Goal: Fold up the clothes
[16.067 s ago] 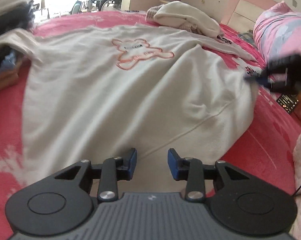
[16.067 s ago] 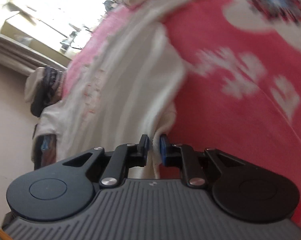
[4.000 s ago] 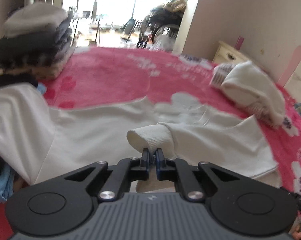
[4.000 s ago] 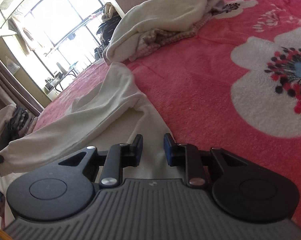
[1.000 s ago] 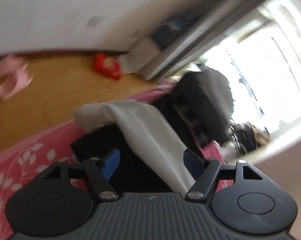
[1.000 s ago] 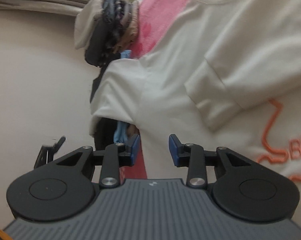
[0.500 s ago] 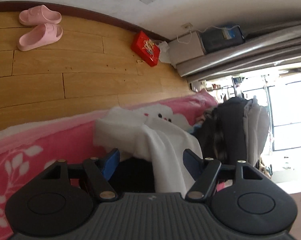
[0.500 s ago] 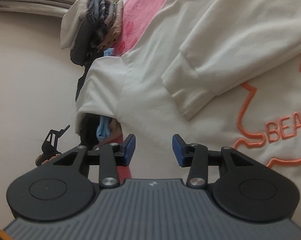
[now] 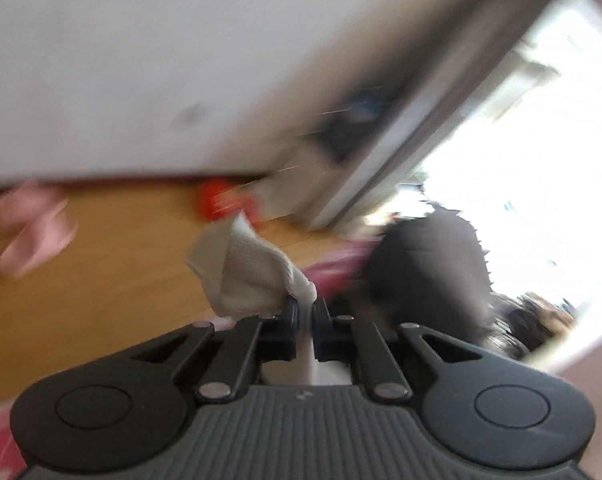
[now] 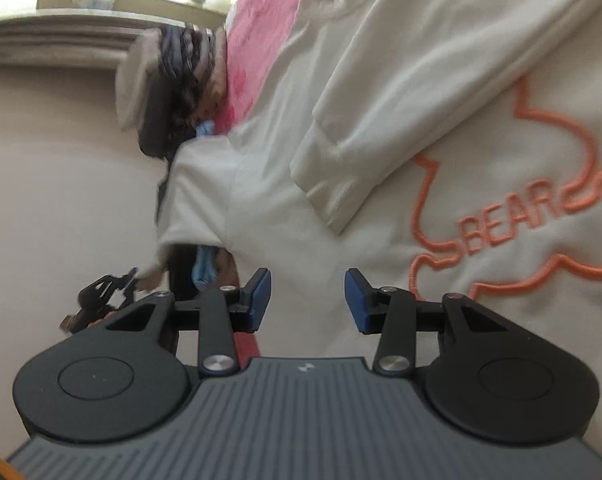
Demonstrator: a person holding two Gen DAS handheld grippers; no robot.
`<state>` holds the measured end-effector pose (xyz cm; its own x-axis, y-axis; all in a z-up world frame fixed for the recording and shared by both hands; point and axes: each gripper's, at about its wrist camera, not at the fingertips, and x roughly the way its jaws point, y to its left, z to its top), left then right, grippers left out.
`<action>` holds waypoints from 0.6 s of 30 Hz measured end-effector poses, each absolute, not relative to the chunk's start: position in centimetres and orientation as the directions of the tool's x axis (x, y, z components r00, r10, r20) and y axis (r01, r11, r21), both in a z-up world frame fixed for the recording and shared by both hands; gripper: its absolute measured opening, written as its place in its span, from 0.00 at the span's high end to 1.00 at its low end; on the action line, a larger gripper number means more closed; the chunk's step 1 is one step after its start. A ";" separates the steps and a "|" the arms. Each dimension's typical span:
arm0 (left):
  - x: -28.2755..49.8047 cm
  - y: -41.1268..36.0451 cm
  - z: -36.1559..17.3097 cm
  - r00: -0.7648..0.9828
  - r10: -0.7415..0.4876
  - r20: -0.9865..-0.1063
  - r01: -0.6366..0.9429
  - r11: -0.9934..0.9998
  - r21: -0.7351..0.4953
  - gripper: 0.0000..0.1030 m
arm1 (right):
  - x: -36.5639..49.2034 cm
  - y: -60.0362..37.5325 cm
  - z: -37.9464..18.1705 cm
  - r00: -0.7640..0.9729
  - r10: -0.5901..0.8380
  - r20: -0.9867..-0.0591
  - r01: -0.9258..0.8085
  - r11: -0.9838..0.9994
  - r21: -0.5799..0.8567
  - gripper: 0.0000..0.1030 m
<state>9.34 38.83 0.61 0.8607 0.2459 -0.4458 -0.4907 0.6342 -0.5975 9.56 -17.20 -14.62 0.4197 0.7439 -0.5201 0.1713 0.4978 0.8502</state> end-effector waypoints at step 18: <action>10.4 -6.7 -5.4 0.634 -0.592 -0.499 0.486 0.806 -0.338 0.40 | 1.0 -36.1 -13.9 0.737 0.376 -0.561 0.399 0.428 0.811 0.58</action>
